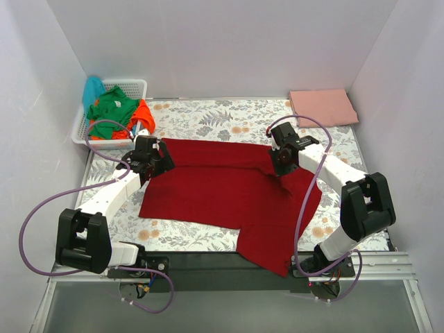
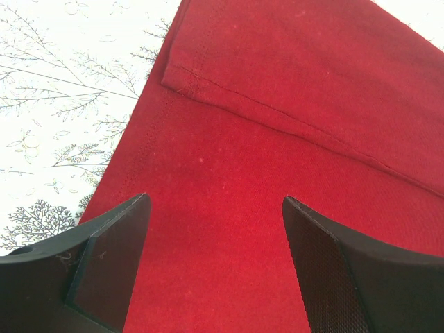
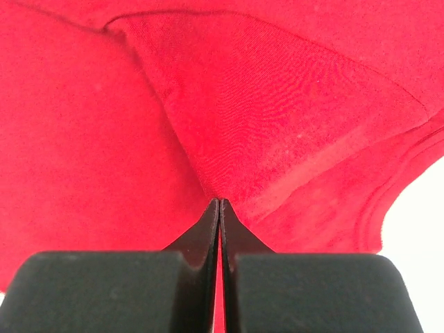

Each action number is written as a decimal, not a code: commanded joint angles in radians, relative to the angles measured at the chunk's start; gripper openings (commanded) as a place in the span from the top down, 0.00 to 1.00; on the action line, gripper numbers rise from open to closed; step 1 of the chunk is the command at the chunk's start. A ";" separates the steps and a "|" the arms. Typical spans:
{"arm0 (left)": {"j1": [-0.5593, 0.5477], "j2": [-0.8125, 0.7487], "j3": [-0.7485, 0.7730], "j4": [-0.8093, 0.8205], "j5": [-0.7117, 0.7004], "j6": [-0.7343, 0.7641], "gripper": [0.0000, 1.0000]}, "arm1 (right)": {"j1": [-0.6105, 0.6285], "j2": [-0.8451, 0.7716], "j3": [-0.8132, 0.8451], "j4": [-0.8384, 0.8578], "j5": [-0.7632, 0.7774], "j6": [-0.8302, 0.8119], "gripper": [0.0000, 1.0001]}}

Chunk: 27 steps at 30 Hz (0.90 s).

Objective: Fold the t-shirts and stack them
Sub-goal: Fold the tshirt

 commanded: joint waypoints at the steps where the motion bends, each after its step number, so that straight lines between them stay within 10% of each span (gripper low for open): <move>1: -0.003 -0.008 0.012 0.012 -0.008 0.014 0.24 | 0.003 -0.004 0.056 -0.102 -0.081 0.091 0.99; 14: -0.003 0.009 0.013 0.012 0.006 0.020 0.24 | 0.003 0.045 0.055 -0.139 -0.113 0.162 0.98; 17: -0.003 0.015 0.016 0.013 0.009 0.017 0.24 | -0.004 0.051 0.056 -0.106 -0.108 0.154 0.75; 21: -0.003 0.060 0.103 -0.002 -0.003 0.011 0.24 | -0.134 -0.001 0.056 -0.018 -0.208 0.131 0.52; 27: 0.015 0.228 0.270 -0.034 -0.029 -0.026 0.25 | -0.513 -0.090 -0.109 0.330 -0.488 0.228 0.49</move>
